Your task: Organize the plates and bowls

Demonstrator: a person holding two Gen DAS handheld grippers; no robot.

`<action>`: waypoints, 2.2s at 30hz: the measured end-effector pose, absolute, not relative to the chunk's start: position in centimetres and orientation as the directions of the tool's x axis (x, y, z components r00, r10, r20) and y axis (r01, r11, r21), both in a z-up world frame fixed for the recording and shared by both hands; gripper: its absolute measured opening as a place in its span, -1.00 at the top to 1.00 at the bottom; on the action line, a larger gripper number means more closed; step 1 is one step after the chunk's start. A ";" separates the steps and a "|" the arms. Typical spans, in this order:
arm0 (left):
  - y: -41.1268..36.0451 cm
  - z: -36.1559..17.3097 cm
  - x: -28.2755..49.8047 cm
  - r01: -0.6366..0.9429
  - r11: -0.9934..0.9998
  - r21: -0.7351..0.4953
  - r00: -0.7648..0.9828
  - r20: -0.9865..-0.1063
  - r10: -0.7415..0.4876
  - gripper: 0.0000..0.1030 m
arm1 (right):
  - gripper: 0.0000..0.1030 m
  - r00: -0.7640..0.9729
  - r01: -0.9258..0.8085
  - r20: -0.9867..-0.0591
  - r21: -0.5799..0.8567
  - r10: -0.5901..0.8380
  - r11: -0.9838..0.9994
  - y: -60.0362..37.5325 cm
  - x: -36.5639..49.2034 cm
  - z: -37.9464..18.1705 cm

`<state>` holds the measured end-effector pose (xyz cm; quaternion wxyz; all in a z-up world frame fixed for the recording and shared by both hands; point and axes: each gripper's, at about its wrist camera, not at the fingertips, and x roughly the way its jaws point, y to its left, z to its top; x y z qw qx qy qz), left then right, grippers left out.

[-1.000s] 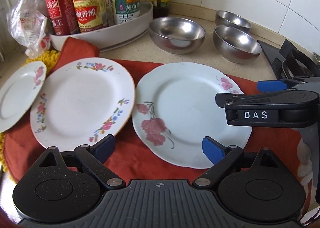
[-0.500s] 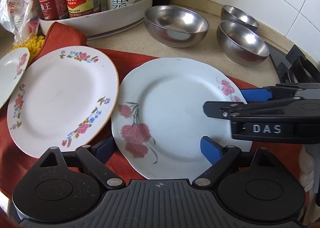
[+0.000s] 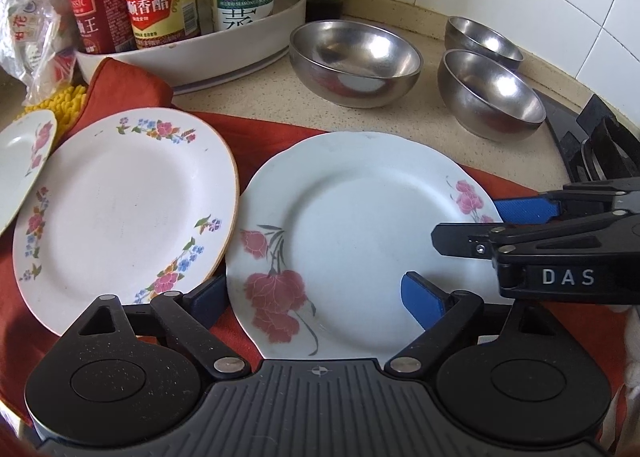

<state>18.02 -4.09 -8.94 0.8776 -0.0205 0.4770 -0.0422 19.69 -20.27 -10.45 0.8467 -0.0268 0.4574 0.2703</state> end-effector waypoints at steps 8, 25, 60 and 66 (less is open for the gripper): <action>-5.6 -8.2 18.0 0.198 0.978 -0.068 0.535 -0.828 -0.166 -0.80 | -0.02 0.461 -0.351 -0.794 0.247 0.396 0.903 -22.7 17.8 -9.7; -7.8 -8.1 16.9 0.280 0.959 -0.053 0.537 -0.819 -0.202 -0.84 | -0.01 0.535 -0.249 -0.805 0.140 0.256 0.958 -26.3 15.2 -8.3; 9.4 -7.5 14.8 -0.220 0.975 -0.010 0.575 -0.809 0.122 -0.96 | -0.04 0.453 -0.547 -0.770 0.158 0.450 0.822 -9.7 19.0 -9.2; 10.9 -8.2 16.1 -0.212 0.975 -0.062 0.561 -0.825 0.070 -0.96 | -0.04 0.428 -0.538 -0.791 0.166 0.437 0.826 -7.6 20.8 -10.4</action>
